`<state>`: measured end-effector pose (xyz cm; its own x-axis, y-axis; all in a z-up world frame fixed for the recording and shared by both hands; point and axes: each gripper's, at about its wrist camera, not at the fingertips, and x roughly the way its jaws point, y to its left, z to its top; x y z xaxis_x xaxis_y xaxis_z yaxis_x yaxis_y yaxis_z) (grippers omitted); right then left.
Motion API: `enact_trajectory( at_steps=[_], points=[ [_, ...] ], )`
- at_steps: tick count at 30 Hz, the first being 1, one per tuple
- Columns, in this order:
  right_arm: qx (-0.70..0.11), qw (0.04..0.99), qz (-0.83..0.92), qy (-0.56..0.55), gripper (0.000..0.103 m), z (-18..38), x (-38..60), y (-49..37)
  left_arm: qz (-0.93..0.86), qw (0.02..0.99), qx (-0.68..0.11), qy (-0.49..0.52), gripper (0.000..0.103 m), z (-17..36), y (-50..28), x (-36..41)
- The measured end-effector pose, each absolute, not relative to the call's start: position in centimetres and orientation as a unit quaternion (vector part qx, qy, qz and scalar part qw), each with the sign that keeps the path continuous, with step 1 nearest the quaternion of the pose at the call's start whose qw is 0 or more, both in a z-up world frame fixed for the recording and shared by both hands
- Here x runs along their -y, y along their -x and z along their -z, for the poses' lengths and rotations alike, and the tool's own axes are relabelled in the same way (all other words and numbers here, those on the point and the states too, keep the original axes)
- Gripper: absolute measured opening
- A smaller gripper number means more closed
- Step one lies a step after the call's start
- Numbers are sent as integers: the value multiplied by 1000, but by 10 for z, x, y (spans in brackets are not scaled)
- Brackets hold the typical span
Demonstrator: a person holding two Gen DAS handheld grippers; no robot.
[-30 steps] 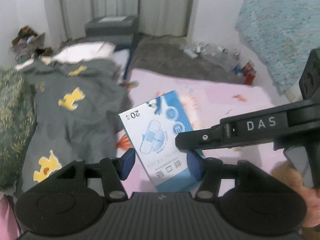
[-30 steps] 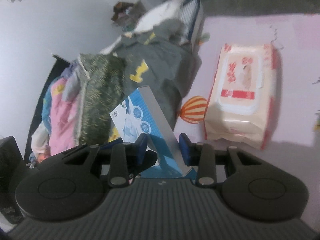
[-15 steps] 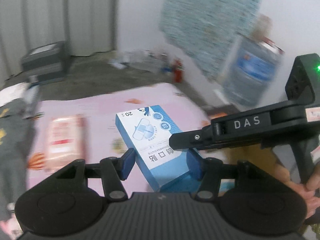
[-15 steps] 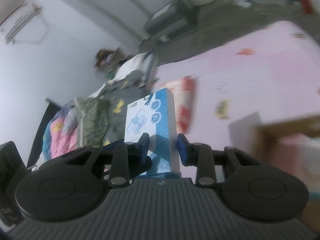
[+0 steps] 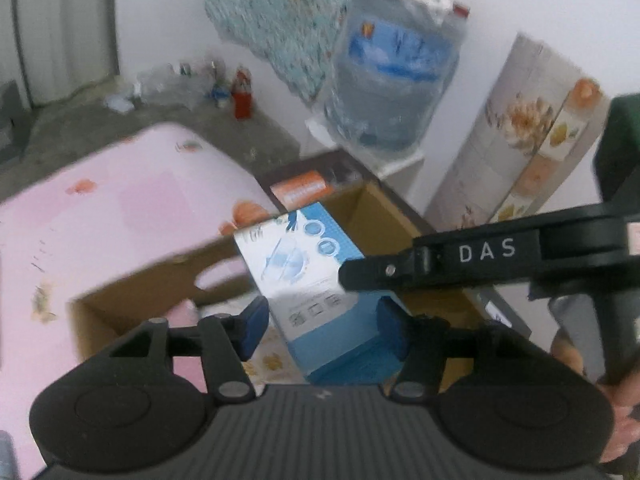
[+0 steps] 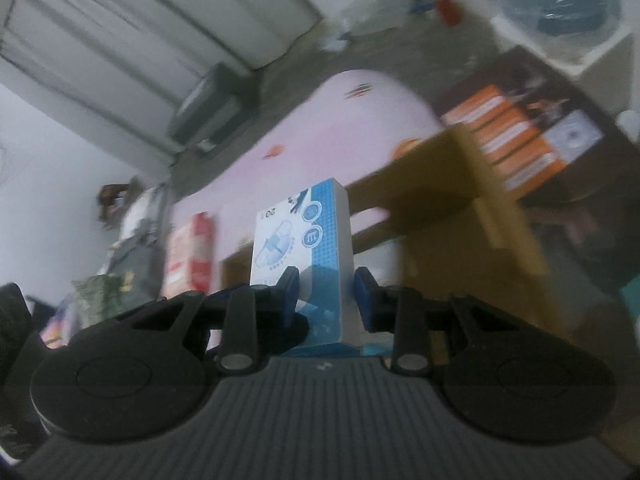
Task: Organize soft objects
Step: 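Carry the blue-white bandage box into the cardboard box and open the right gripper, then move the right gripper back to the items beside the wet-wipes pack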
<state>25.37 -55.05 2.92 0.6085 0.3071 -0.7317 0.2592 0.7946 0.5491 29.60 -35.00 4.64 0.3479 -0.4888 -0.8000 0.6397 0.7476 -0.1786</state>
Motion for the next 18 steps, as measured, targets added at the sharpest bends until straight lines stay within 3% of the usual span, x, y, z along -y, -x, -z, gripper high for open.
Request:
enact_trajectory(
  at_steps=[7,18],
  points=[
    [-444,851,9,-282,31,-10,553,-252,322,806,-489,-82,63,-21,-302,349],
    [-413,859,-11,-302,31,-50,544,-235,305,840,-443,-74,69,-79,-275,282]
  ],
)
